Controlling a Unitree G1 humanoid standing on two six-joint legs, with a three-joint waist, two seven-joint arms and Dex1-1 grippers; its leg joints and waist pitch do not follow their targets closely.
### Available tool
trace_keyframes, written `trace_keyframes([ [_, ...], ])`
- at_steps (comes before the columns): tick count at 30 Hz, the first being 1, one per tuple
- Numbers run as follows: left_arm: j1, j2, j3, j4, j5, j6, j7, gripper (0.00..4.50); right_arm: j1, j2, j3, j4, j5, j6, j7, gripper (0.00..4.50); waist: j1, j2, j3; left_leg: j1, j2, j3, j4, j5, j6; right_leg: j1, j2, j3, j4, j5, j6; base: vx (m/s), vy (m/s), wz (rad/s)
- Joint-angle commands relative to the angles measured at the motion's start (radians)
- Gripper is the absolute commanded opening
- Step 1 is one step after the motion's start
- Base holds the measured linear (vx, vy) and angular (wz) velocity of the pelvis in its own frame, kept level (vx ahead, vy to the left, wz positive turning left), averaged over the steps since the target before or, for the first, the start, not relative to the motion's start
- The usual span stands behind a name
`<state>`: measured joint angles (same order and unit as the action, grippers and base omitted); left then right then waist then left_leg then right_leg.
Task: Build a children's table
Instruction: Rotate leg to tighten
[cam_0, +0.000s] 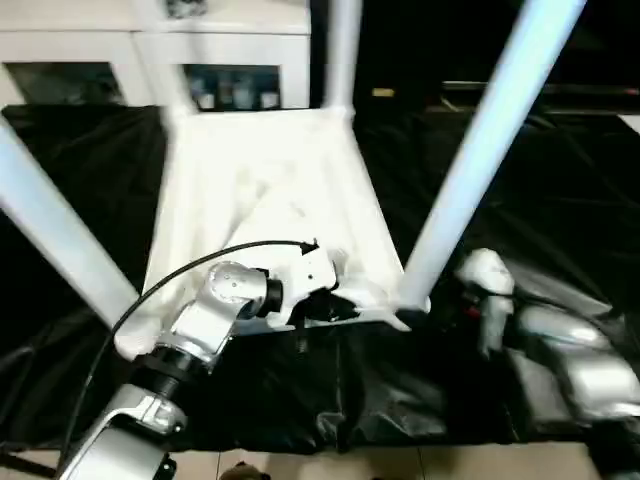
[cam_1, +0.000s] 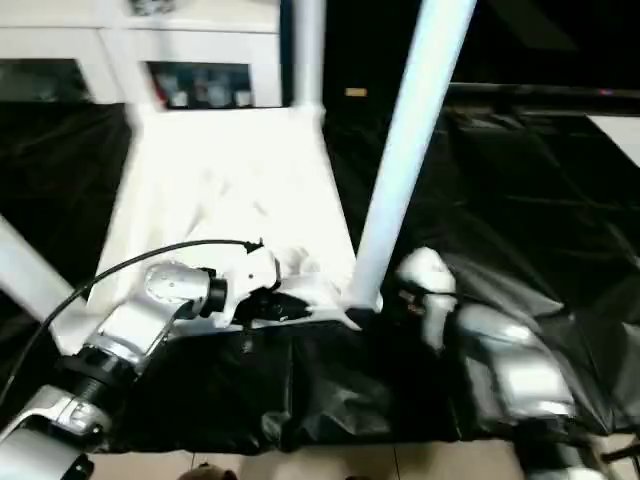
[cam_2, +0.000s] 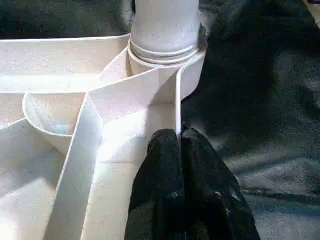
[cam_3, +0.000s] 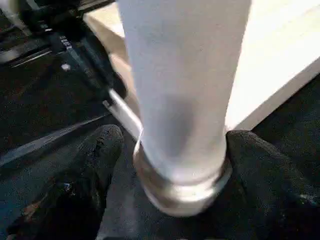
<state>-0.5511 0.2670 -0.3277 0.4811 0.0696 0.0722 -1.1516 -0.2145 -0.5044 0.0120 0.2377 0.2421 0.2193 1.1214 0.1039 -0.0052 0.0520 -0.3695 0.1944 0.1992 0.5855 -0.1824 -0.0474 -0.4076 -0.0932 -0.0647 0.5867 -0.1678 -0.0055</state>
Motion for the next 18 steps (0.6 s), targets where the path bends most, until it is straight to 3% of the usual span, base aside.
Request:
trace_keyframes([
  [1,-0.014,0.015,-0.019,0.013,-0.002,-0.055,-0.032,0.0,0.023,-0.057,-0.031,-0.043,0.031,0.012,0.044,3.66,0.001,-0.011,-0.062,0.017,0.043,-0.012,-0.063,-0.209,0.084,0.051,-0.054,0.039,-0.062,-0.22,-0.229,0.0,0.0,0.0],
  [4,-0.023,0.034,-0.029,0.03,0.001,-0.083,-0.052,0.0,0.041,-0.091,-0.054,-0.063,0.036,0.016,0.042,3.66,-0.003,-0.014,-0.057,0.017,0.041,-0.016,-0.069,-0.262,0.049,0.046,-0.057,0.04,-0.073,-0.345,-0.183,0.0,0.0,0.0],
  [6,-0.024,0.039,-0.029,0.032,-0.003,-0.091,-0.066,0.0,0.053,-0.101,-0.065,-0.076,0.042,0.018,0.039,3.66,-0.005,-0.016,-0.057,0.017,0.039,-0.018,-0.069,-0.268,0.041,0.046,-0.057,0.041,-0.077,-0.375,-0.168,0.0,0.0,0.0],
  [11,-0.013,0.052,-0.025,0.019,-0.025,-0.097,-0.106,0.0,0.082,-0.114,-0.091,-0.111,0.052,0.025,0.022,3.66,-0.006,-0.016,-0.06,0.015,0.04,-0.019,-0.069,-0.245,0.044,0.045,-0.057,0.041,-0.072,-0.34,-0.173,0.0,0.0,0.0],
  [18,-0.004,0.074,-0.031,0.021,-0.028,-0.114,-0.127,0.0,0.122,-0.119,-0.07,-0.176,0.081,0.045,0.037,3.66,-0.001,-0.013,-0.064,0.012,0.042,-0.018,-0.065,-0.204,0.064,0.048,-0.055,0.039,-0.059,-0.241,-0.206,0.0,0.0,0.0],
])
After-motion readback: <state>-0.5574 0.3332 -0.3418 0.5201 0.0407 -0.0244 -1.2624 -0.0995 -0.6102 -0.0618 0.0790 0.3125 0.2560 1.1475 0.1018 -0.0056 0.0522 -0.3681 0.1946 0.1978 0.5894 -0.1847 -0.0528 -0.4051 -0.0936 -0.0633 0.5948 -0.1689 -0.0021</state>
